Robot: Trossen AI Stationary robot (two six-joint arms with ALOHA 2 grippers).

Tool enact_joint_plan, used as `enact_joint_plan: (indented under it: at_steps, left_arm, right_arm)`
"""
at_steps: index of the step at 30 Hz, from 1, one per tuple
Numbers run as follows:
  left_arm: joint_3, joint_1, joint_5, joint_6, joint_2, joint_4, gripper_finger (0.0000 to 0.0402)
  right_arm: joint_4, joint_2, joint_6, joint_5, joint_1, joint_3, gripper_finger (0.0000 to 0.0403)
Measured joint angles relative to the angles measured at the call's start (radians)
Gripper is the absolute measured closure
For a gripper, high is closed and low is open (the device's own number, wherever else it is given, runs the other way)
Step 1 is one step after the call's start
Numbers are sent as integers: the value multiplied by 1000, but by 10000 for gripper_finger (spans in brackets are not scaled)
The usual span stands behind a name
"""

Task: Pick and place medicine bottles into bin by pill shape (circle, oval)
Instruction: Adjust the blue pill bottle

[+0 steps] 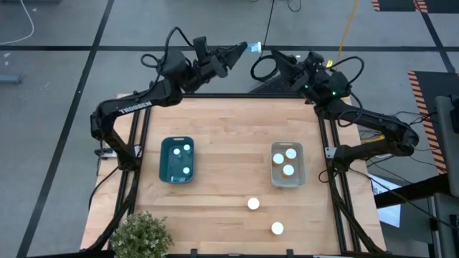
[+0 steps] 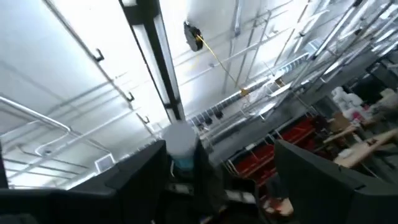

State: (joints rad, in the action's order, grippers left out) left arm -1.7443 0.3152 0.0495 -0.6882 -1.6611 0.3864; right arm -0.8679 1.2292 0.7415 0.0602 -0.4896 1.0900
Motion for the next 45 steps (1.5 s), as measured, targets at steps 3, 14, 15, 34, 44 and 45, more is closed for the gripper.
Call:
enact_joint_plan:
  at_steps: [3,14,15,34,44,45]
  left_arm:
    - [0,-10,7,6,-9,6,291]
    - [1,-19,34,13,-24,53,291]
    - [1,-18,42,13,-24,53,291]
    - [1,-22,75,11,-47,28,291]
    - [1,-22,73,30,-47,-13,291]
    - [1,-22,73,30,-47,-16,291]
  right_arm:
    - [18,32,3,40,0,65,120]
    - [120,79,30,75,0,163,122]
    - [120,79,28,76,0,163,122]
    - [178,79,-16,110,0,163,157]
    - [178,79,-21,122,0,163,232]
    - [178,79,-21,122,0,163,239]
